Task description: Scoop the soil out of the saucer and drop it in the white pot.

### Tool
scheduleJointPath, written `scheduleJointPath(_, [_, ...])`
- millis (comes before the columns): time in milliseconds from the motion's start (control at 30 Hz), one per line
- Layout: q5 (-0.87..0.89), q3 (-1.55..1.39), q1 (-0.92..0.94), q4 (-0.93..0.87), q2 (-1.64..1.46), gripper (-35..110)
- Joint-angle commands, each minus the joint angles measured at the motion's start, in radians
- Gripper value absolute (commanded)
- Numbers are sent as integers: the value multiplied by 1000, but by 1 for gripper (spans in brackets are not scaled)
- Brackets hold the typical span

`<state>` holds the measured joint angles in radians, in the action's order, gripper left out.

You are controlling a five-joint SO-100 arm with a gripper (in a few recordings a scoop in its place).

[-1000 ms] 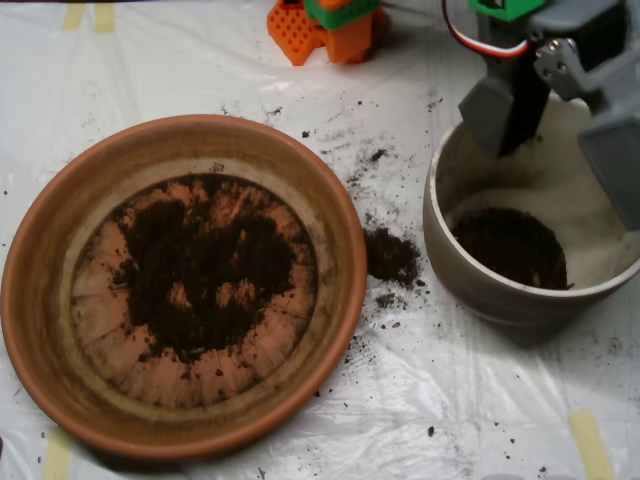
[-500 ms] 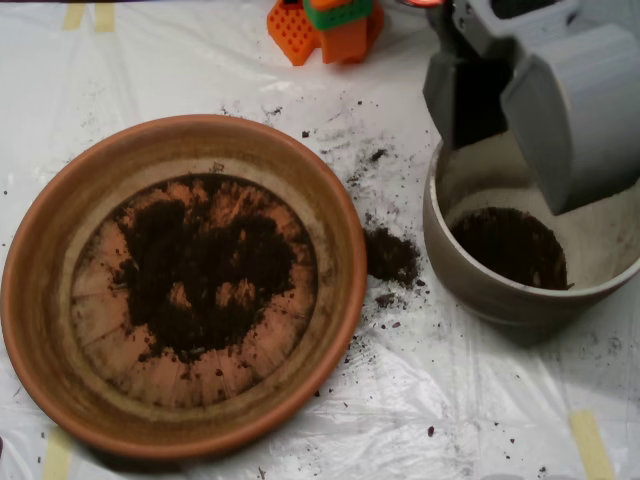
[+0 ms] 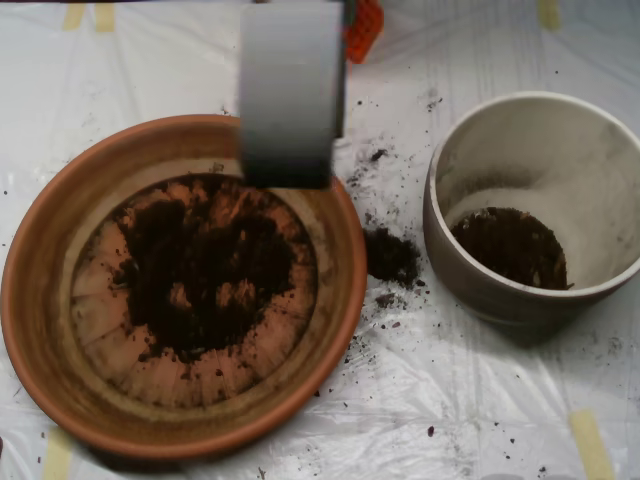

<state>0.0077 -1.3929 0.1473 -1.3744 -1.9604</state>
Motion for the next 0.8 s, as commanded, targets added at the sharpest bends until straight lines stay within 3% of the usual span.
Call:
scheduleJointPath(0, [-43,-221,138,107,-195,45])
scheduleJointPath(167, [-71,-545,295,264,-245,45])
scheduleJointPath(400, [-57,-767,462,465,-202,44])
scheduleJointPath(767, [-67,-637,541,512,262,42])
